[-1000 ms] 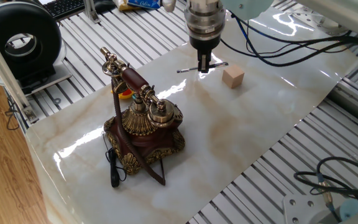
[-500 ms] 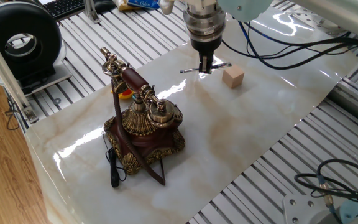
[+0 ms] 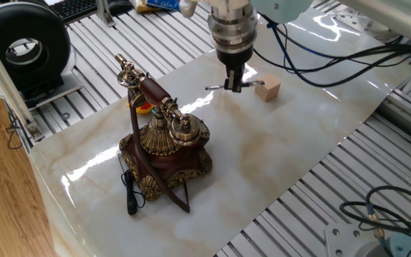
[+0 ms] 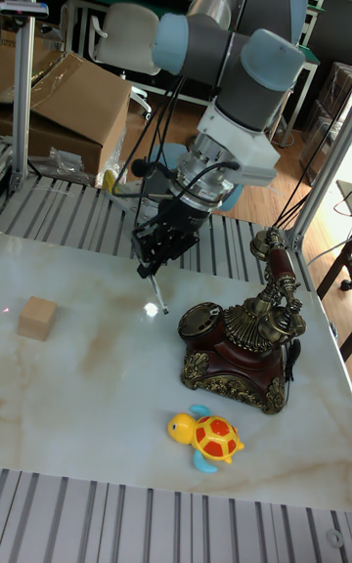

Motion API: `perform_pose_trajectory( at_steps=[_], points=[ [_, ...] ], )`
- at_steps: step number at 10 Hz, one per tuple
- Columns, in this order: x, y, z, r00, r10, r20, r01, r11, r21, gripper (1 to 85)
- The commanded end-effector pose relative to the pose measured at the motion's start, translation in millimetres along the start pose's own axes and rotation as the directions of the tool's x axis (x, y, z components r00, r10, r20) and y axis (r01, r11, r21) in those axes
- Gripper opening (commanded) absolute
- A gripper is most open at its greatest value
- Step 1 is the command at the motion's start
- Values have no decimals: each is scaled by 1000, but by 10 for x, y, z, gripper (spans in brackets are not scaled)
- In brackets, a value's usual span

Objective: Dial a number on an old rotary phone

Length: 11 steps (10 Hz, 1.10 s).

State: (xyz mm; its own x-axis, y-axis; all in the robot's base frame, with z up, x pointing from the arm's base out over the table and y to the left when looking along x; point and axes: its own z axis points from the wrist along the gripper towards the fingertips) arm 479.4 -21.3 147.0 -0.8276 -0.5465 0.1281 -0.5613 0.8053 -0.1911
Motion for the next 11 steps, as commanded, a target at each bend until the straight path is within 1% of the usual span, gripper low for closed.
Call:
perform_pose_trajectory(
  at_steps=[1,3,5,6,7,8,9,10,11],
  points=[
    [65,261,-64,998,52,-32,-53,999,-7,13],
    [33,253,-64,1000,8,-19,-8,1000,-5,13],
    [-8,287,-64,998,-57,-2,57,998,-18,13],
    [-135,431,-30,996,-88,25,90,995,-46,13],
    [-210,516,0,993,-116,28,117,992,-39,13],
    [-228,532,17,988,-152,27,153,988,-28,13],
    [-173,447,6,982,-189,19,189,982,-16,13],
    [-125,383,-10,972,-235,16,236,972,-17,13],
    [-131,413,-11,968,-250,21,251,968,-27,13]
  ],
)
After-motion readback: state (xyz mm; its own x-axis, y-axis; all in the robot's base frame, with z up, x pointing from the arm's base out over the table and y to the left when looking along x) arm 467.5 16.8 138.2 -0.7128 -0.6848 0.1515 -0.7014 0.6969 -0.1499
